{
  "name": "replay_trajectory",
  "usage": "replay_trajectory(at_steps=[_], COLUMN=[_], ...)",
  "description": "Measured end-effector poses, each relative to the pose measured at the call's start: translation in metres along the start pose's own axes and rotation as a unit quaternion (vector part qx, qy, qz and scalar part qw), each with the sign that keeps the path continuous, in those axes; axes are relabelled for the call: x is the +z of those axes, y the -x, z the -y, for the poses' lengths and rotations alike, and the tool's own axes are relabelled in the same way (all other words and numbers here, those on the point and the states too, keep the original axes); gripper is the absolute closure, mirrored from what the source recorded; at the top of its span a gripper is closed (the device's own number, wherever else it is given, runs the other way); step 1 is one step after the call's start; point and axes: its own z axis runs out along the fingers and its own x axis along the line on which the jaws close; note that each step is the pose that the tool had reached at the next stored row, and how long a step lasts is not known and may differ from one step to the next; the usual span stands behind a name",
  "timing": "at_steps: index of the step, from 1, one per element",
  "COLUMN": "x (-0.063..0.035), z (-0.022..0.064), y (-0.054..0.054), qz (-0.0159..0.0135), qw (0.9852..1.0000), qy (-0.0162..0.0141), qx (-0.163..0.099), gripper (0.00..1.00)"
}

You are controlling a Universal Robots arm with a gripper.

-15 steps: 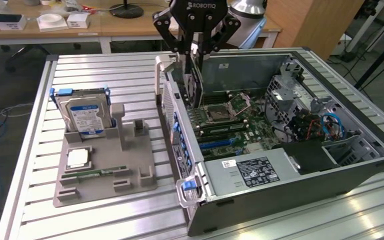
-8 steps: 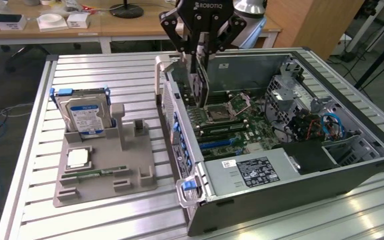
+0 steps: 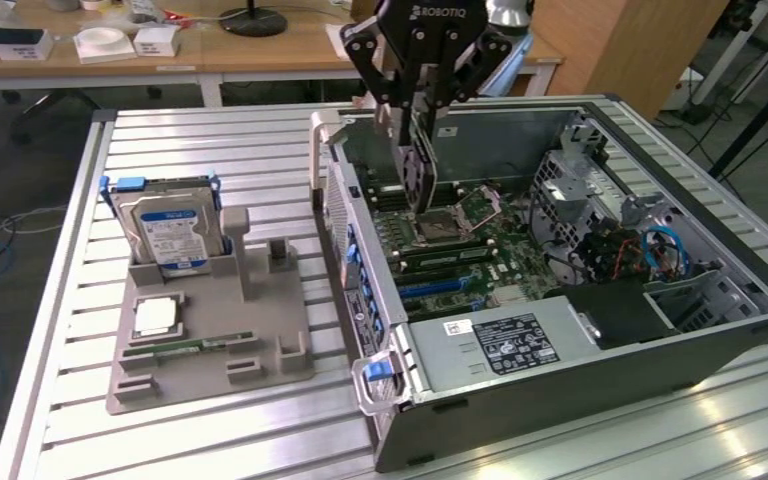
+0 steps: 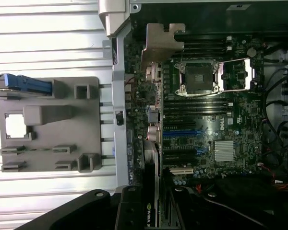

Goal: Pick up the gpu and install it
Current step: 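Pick up the gpu and move the gpu toward the slot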

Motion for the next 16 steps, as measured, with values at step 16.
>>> replay_trajectory(at_steps=[16], x=[0.0004], z=[-0.0017], y=[0.024], qz=[0.0000], qw=[1.0000], qy=[0.0000], qx=[-0.001], gripper=[0.74])
